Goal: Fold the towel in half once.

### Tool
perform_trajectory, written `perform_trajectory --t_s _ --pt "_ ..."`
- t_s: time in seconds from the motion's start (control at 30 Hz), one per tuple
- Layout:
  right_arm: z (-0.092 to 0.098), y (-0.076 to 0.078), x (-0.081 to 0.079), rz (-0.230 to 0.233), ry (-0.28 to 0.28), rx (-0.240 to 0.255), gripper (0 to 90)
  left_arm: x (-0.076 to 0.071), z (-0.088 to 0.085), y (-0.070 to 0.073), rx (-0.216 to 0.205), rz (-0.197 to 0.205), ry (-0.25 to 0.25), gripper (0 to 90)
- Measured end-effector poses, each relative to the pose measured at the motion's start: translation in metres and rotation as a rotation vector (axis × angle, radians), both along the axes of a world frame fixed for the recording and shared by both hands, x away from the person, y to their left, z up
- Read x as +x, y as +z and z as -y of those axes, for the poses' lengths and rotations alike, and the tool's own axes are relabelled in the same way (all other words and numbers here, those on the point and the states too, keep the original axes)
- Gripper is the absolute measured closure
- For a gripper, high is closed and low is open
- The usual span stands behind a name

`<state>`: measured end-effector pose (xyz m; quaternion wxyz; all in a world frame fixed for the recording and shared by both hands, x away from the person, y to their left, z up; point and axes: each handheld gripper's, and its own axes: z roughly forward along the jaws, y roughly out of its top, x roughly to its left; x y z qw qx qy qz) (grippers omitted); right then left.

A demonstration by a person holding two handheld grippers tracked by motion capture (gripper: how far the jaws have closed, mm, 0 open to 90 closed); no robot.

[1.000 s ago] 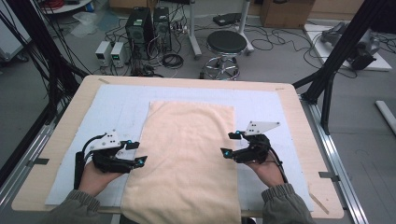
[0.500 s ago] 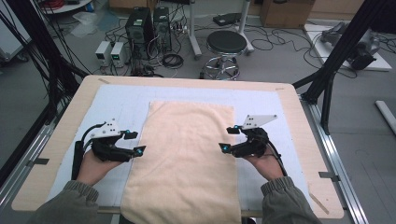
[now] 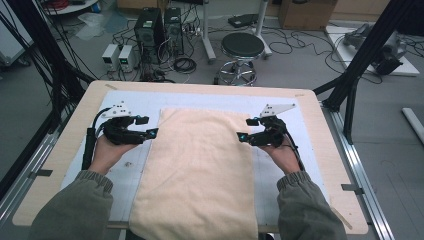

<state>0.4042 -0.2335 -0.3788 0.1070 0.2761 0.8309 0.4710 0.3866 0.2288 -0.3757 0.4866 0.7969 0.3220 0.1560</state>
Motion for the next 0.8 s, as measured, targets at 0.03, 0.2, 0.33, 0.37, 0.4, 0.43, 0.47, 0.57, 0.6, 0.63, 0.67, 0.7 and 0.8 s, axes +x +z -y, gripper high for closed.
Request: perform_trajectory --t_s 0.03,0.2,0.33,0.37,0.4,0.43,0.47,0.57,0.6,0.63,0.67,0.7,0.8 --pt "0.000 -0.004 0.004 -0.003 -0.004 -0.007 28.2 0.004 0.000 -0.005 0.003 -0.016 0.012 35.2" --pt "0.000 -0.022 0.018 -0.032 -0.037 -0.014 30.6 0.020 0.003 -0.026 0.026 -0.053 0.047 36.1" --pt "0.000 -0.036 0.026 -0.046 -0.068 -0.061 34.0 0.029 0.006 -0.040 0.045 -0.070 0.073 37.3" --pt "0.001 -0.039 0.029 -0.055 -0.080 -0.066 34.9 0.030 0.007 -0.042 0.046 -0.075 0.072 38.2" --pt "0.001 -0.042 0.030 -0.064 -0.086 -0.064 36.2 0.031 0.008 -0.045 0.046 -0.077 0.071 39.7" --pt "0.002 -0.045 0.032 -0.065 -0.091 -0.067 37.7 0.032 0.009 -0.048 0.045 -0.080 0.074 41.0" --pt "0.002 -0.047 0.033 -0.073 -0.099 -0.074 38.2 0.034 0.011 -0.050 0.053 -0.085 0.071 41.6" --pt "0.001 -0.055 0.035 -0.083 -0.117 -0.095 40.4 0.036 0.013 -0.057 0.081 -0.092 0.076 45.0" --pt "0.001 -0.057 0.036 -0.082 -0.121 -0.104 41.5 0.037 0.013 -0.058 0.083 -0.096 0.082 45.0" --pt "0.000 -0.058 0.036 -0.084 -0.125 -0.113 42.0 0.038 0.013 -0.059 0.086 -0.097 0.092 45.1" --pt "-0.001 -0.059 0.036 -0.081 -0.133 -0.119 42.8 0.039 0.012 -0.060 0.094 -0.098 0.094 45.2" --pt "-0.002 -0.060 0.037 -0.088 -0.138 -0.120 44.3 0.039 0.013 -0.061 0.089 -0.103 0.100 45.6" --pt "-0.004 -0.063 0.038 -0.106 -0.149 -0.141 47.8 0.040 0.015 -0.066 0.110 -0.124 0.101 48.8"
